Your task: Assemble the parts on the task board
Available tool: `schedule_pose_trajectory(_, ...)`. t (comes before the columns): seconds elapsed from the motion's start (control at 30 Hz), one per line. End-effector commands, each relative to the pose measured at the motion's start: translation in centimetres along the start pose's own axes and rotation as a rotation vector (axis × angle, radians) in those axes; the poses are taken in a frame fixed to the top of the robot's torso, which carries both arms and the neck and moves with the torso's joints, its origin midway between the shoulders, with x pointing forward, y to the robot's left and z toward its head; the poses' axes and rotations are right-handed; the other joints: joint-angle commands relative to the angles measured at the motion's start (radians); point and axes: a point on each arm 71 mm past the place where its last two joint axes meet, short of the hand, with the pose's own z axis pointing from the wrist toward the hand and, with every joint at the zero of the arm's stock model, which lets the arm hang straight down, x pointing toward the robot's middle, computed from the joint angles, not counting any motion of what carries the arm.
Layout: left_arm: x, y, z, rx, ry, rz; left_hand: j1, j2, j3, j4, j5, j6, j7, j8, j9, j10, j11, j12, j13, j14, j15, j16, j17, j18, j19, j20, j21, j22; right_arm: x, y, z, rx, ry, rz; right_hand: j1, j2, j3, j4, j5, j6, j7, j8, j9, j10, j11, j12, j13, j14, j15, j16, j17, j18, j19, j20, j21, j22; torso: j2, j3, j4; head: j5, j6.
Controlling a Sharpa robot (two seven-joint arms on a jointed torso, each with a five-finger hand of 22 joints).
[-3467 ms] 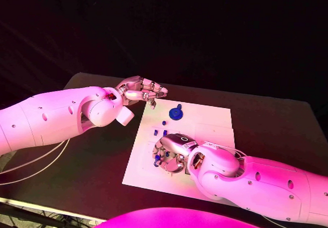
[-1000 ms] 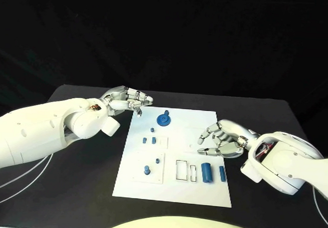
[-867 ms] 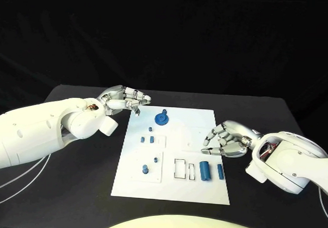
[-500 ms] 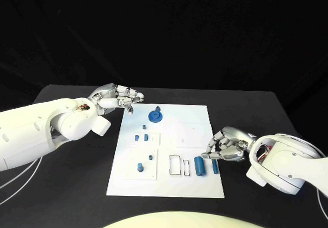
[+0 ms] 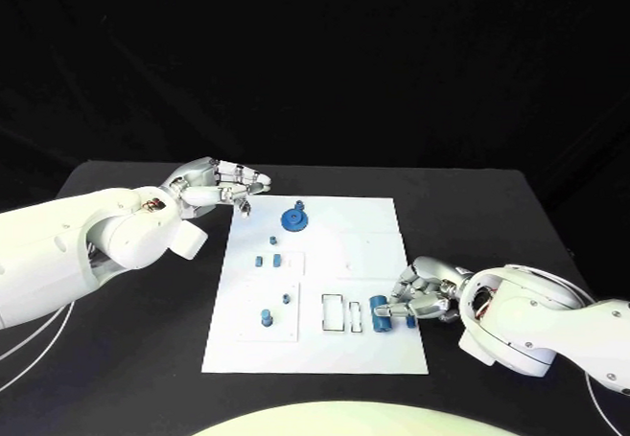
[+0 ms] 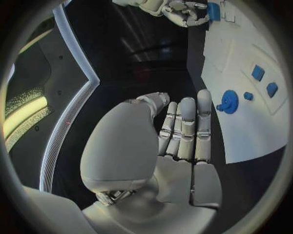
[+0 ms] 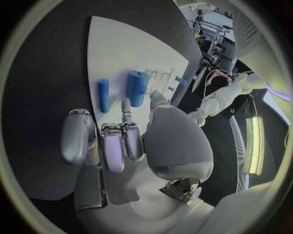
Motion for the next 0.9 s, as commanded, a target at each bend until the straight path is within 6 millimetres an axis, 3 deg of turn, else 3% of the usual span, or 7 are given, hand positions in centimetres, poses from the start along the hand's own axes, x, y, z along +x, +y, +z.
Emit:
schedule_pose_trajectory(0.03, 0.1, -0.2, 0.0, 0.014, 0.005, -0.010, -0.011, 0.002, 0.001, -0.004, -0.007, -0.007, 0.001, 0.003, 0.001, -0.006, 0.001, 0.005, 0.000, -0.002, 0.008, 0.004, -0.001, 0.008, 0.000, 0.006, -0.004, -0.002, 0.3, 0.0, 0.3, 0.017, 0.005, -0.021, -0.012, -0.002, -0.009, 0.001, -0.006, 0.004, -0.005, 0.008, 0.002, 0.005, -0.006, 0.000, 0.097, 0.082, -0.009, 0.004, 0.152, -0.005, 0.019, -0.003, -0.002, 0.178, 0.001, 0.0007, -0.0002, 0.001, 0.001)
schedule_pose_trajectory(0.33, 0.1, -0.1, -0.1, 0.010, 0.010, -0.011, -0.012, 0.003, 0.002, -0.004, -0.007, -0.006, 0.001, 0.004, 0.002, -0.006, 0.001, 0.006, 0.000, -0.002, 0.008, 0.005, -0.001, 0.008, 0.000, 0.006, -0.004, -0.002, 1.1, -0.4, 1.1, 0.038, 0.038, -0.026, -0.014, -0.002, -0.015, 0.000, -0.009, 0.006, -0.006, 0.010, 0.003, 0.005, -0.006, 0.000, 0.098, 0.082, -0.009, 0.004, 0.152, -0.005, 0.019, -0.004, 0.001, 0.179, 0.001, 0.0007, -0.0005, 0.012, -0.002)
schedule_pose_trajectory(0.47, 0.0, -0.1, -0.1, 0.009, 0.011, -0.011, -0.012, 0.003, 0.002, -0.004, -0.007, -0.006, 0.001, 0.004, 0.002, -0.006, 0.001, 0.006, 0.000, -0.002, 0.008, 0.005, -0.001, 0.008, 0.000, 0.006, -0.004, -0.002, 1.4, -0.5, 1.4, 0.050, 0.066, -0.044, -0.013, 0.003, -0.031, 0.000, -0.032, 0.006, -0.007, 0.015, 0.007, 0.004, -0.007, -0.003, 0.097, 0.082, -0.011, 0.003, 0.151, -0.005, 0.018, -0.005, -0.003, 0.178, 0.000, 0.0012, -0.0011, 0.017, -0.001)
schedule_pose_trajectory(0.67, 0.1, -0.1, -0.1, 0.007, 0.013, -0.012, -0.012, 0.003, 0.002, -0.004, -0.007, -0.006, 0.001, 0.004, 0.002, -0.006, 0.001, 0.006, 0.000, -0.002, 0.008, 0.005, -0.001, 0.008, 0.000, 0.006, -0.004, -0.002, 1.9, -0.5, 1.9, 0.066, 0.090, -0.075, 0.019, 0.015, -0.038, -0.003, -0.042, 0.011, -0.011, 0.026, 0.014, 0.003, -0.011, -0.006, 0.097, 0.082, -0.013, 0.003, 0.152, -0.005, 0.017, -0.006, -0.003, 0.178, 0.000, 0.0010, -0.0011, 0.016, -0.001)
schedule_pose_trajectory(0.9, 0.0, -0.1, -0.1, 0.004, 0.014, -0.011, -0.012, 0.003, 0.002, -0.004, -0.007, -0.006, 0.001, 0.004, 0.002, -0.006, 0.001, 0.006, 0.000, -0.002, 0.008, 0.005, -0.001, 0.008, 0.000, 0.006, -0.004, -0.002, 2.1, -0.3, 1.9, 0.062, 0.069, -0.057, 0.101, 0.041, -0.033, -0.006, 0.065, 0.025, -0.021, 0.046, 0.031, 0.010, -0.020, -0.005, 0.108, 0.083, -0.021, 0.005, 0.156, -0.006, 0.020, -0.013, 0.005, 0.180, 0.000, 0.0012, -0.0010, 0.014, -0.001)
